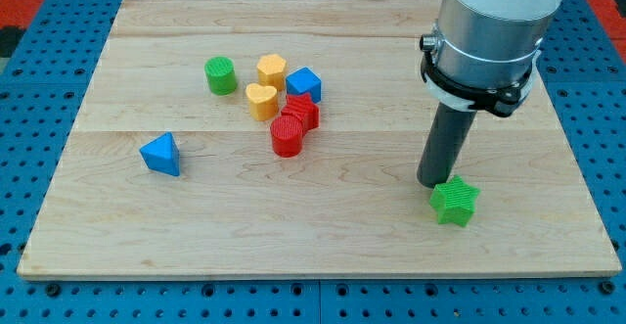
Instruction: Push red star below blue cube
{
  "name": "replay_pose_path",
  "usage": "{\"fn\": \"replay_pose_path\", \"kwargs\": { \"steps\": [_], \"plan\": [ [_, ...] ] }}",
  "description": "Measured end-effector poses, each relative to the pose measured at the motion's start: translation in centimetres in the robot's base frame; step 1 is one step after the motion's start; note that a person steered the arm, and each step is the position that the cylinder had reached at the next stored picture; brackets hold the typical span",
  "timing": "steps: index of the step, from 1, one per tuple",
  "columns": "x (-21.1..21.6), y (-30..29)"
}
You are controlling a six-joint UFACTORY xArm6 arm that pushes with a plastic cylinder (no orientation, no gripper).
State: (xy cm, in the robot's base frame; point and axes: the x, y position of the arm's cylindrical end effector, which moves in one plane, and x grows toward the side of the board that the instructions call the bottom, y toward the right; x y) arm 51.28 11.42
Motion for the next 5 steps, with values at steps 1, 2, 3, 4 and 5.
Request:
{"fn": "replay_pose_path", "kwargs": {
  "steps": [1,2,3,4,5],
  "plan": [
    [0.9,-1.2],
    [2.2,3.3],
    [0.8,0.8],
    [-5.4,-3.1],
    [-10.3,-7.3]
  ]
}}
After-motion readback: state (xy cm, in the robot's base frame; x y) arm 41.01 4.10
